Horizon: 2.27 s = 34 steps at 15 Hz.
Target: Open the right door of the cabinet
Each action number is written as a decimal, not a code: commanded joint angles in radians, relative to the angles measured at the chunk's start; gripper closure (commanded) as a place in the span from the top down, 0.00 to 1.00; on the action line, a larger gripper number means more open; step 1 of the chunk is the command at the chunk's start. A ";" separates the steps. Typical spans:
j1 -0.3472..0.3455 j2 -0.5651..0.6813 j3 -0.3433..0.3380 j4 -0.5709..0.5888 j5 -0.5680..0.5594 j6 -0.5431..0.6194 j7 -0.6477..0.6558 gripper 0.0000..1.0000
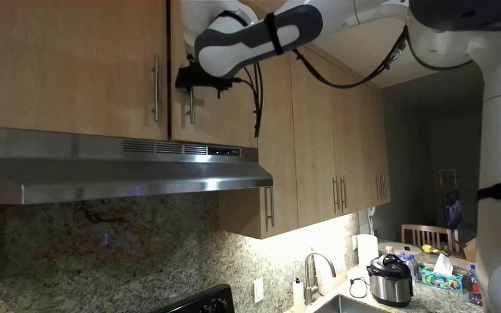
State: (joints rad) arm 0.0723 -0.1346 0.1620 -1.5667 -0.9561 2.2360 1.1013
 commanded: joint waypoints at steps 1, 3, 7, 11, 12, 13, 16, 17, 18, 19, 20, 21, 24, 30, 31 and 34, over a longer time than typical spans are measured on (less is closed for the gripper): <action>-0.018 -0.096 -0.035 -0.057 0.046 -0.016 -0.065 1.00; -0.021 -0.110 -0.034 -0.066 0.053 -0.028 -0.068 1.00; -0.026 -0.132 -0.029 -0.071 0.070 -0.077 -0.073 1.00; -0.024 -0.161 -0.013 -0.074 0.068 -0.149 -0.076 1.00; -0.025 -0.167 -0.010 -0.074 0.064 -0.164 -0.072 1.00; -0.023 -0.171 -0.008 -0.075 0.068 -0.176 -0.072 1.00; -0.017 -0.186 -0.012 -0.084 0.093 -0.193 -0.080 1.00; -0.016 -0.192 -0.013 -0.088 0.102 -0.192 -0.083 1.00; -0.017 -0.200 -0.016 -0.094 0.113 -0.187 -0.087 1.00; -0.018 -0.208 -0.018 -0.098 0.123 -0.185 -0.093 1.00; -0.022 -0.217 -0.017 -0.106 0.122 -0.186 -0.090 1.00; -0.023 -0.227 -0.018 -0.116 0.130 -0.184 -0.091 1.00; -0.025 -0.264 -0.021 -0.152 0.150 -0.182 -0.083 1.00; -0.036 -0.348 -0.034 -0.236 0.184 -0.162 -0.081 1.00; -0.037 -0.364 -0.035 -0.251 0.189 -0.161 -0.081 1.00; -0.042 -0.405 -0.038 -0.293 0.201 -0.156 -0.079 1.00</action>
State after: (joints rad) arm 0.0783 -0.4470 0.1434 -1.7885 -0.7800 2.0870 1.0654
